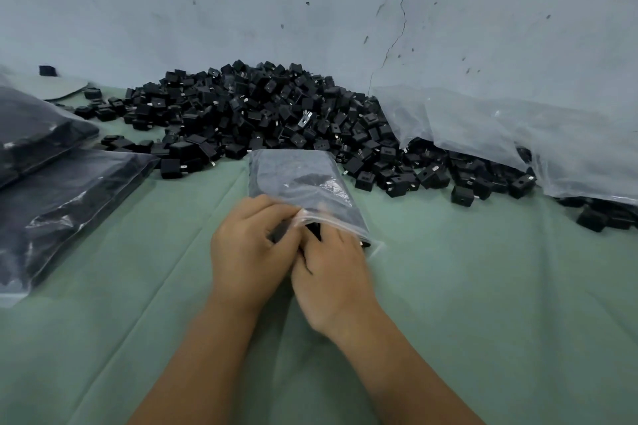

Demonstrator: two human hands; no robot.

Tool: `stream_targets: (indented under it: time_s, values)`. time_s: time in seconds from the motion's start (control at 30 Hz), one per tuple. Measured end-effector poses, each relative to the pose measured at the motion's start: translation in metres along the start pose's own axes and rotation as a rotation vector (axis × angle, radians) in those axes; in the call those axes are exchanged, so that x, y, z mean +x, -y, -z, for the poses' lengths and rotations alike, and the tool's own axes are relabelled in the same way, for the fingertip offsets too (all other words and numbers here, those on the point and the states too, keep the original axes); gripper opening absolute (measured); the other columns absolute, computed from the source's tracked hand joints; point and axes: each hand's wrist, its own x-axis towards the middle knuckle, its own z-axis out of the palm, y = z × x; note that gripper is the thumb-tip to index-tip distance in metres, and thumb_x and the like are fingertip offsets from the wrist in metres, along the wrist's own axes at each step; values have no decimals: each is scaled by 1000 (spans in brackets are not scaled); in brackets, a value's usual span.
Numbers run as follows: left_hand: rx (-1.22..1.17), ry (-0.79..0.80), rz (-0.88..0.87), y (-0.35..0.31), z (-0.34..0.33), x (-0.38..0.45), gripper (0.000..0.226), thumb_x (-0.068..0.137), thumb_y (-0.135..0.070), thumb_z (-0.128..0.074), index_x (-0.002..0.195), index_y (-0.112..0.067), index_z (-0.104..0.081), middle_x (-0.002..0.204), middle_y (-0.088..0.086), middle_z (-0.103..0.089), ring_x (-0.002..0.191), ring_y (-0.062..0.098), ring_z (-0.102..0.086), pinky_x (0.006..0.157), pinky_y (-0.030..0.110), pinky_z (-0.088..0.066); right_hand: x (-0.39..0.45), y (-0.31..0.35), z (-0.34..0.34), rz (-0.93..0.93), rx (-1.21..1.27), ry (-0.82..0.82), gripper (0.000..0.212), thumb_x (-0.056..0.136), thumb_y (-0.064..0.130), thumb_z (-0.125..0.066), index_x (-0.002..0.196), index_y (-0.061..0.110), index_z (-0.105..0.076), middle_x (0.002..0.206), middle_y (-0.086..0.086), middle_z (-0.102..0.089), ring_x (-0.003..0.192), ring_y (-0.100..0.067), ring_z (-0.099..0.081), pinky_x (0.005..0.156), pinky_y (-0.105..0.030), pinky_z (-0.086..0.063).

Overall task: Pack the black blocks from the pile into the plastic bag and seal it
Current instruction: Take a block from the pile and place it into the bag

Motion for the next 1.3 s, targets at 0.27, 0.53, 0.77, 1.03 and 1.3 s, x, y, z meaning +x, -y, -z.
stream_targets:
  time_s: [0.27, 0.53, 0.77, 1.03, 1.3]
  values:
    - [14, -69, -68, 3, -2, 2, 5, 74, -12, -75, 78, -11, -78, 78, -3, -71, 69, 20, -65, 59, 36, -53, 32, 4, 16, 34, -157, 307, 12, 92, 18, -45, 97, 16, -55, 96, -4, -55, 104, -25, -52, 80, -30, -33]
    - [-4, -111, -76, 4, -5, 3, 4, 77, -11, -73, 75, -11, -76, 75, -4, -69, 66, 19, -63, 59, 34, -51, 33, 8, 5, 45, -184, 188, 10, 93, 19, -40, 88, 28, -39, 103, -2, -57, 101, -22, -51, 86, -31, -35]
    - [-37, -94, -52, 5, -4, 1, 13, 79, -17, -64, 75, -11, -75, 75, -5, -68, 67, 18, -62, 59, 34, -51, 54, 9, -4, 98, -447, 316, 27, 96, 28, -33, 118, 22, -48, 128, -6, -48, 125, -26, -40, 110, -39, -28]
    - [-111, 32, 185, 2, -1, 3, 12, 79, -27, -67, 83, -21, -77, 79, -11, -68, 76, 15, -64, 66, 41, -53, 17, 3, 13, 181, -40, 5, 26, 91, 24, -46, 111, 17, -61, 113, -4, -61, 106, -23, -54, 88, -31, -42]
    - [-185, 112, 503, 10, -12, 7, 24, 70, -58, -60, 75, -37, -69, 66, -18, -66, 66, 4, -62, 64, 38, -54, 26, -51, 43, -38, 346, -600, 19, 88, 19, -48, 93, 23, -65, 90, 13, -58, 87, -10, -57, 71, -25, -45]
